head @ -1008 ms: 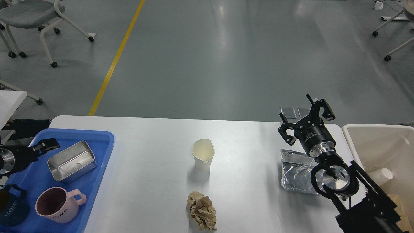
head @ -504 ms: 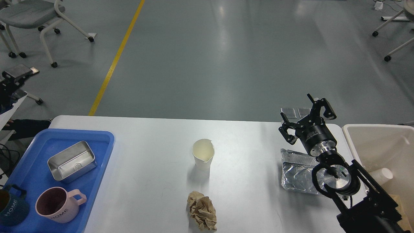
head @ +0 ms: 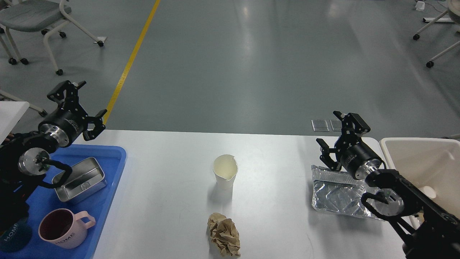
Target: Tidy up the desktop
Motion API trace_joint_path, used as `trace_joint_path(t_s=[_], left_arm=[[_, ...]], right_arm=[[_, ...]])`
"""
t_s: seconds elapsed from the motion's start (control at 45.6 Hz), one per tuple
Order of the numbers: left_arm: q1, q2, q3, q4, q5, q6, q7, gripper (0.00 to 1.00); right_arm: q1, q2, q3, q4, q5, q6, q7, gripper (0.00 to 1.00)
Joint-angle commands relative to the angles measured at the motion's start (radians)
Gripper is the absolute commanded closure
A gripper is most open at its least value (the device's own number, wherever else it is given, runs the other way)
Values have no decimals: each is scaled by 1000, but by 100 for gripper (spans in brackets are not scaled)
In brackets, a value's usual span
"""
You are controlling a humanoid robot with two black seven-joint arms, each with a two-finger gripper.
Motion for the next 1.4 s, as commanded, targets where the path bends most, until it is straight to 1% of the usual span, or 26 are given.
trace_joint_path(t_s=[0.0,0.066,0.132,0.219,0.307,0.329,0.373,0.46,0.57,0.636,0.723,0.767,0.789,0.833,0.899,0.943,0.965,1.03,1.074,1.14,1.206,1.271,1.381], left_arm=[[64,-81,-80,-8,1,1,2,4],[75,-102,-100,-14,1,1,1,4],[79,-107,-108,-27,1,-2,-1,4],[86,-113,-108,-28,1,-5,-1,4],[86,-121,-119,-28,-1,0,-2,4],[86,-124,-140,-30,-1,0,-2,4],[93,-135,-175,-31,-1,1,-2,4],[138,-177,-263,-43,-1,4,-7,4],[205,-211,-363,-111,1,15,-7,4],[246,-220,-378,-149,3,30,-8,4],[276,-231,-389,-166,6,33,-13,4],[282,-233,-396,-171,6,33,-36,4],[286,-233,-399,-171,6,33,-56,4],[293,-234,-406,-174,6,30,-111,4],[306,-234,-407,-175,4,21,-209,4],[313,-236,-404,-177,4,20,-254,4],[317,-236,-404,-180,3,18,-262,4],[329,-236,-392,-195,3,16,-249,4],[339,-236,-389,-203,1,9,-246,4],[352,-236,-383,-205,1,-25,-246,4],[354,-228,-378,-200,4,-92,-242,4],[349,-221,-375,-188,7,-149,-240,4],[342,-208,-372,-180,9,-183,-239,4]], right_arm=[[53,-169,-148,0,-121,8,-35,0],[99,-264,-232,0,-187,22,-39,0],[142,-330,-297,-9,-199,48,-36,0],[170,-381,-328,-11,-199,86,-33,0],[161,-418,-337,-2,-207,112,-33,0],[157,-442,-339,0,-213,149,-32,0],[156,-462,-339,0,-213,189,-32,0],[159,-484,-339,-2,-234,230,-32,0],[161,-530,-345,2,-395,235,-30,0],[165,-554,-340,3,-522,232,-27,0],[165,-585,-342,14,-653,229,-3,0],[161,-615,-342,28,-705,229,4,0],[157,-632,-342,38,-731,229,5,0],[153,-663,-345,76,-770,229,8,0],[136,-698,-352,138,-804,227,8,0],[119,-729,-357,181,-816,226,8,0],[110,-750,-358,207,-819,224,7,0],[84,-812,-360,273,-830,206,4,0],[59,-855,-360,308,-842,172,1,0],[10,-915,-363,342,-862,77,-1,0],[-51,-959,-384,348,-882,-52,0,0],[-94,-996,-423,348,-891,-141,4,0],[-113,-1065,-486,350,-925,-162,5,0]])
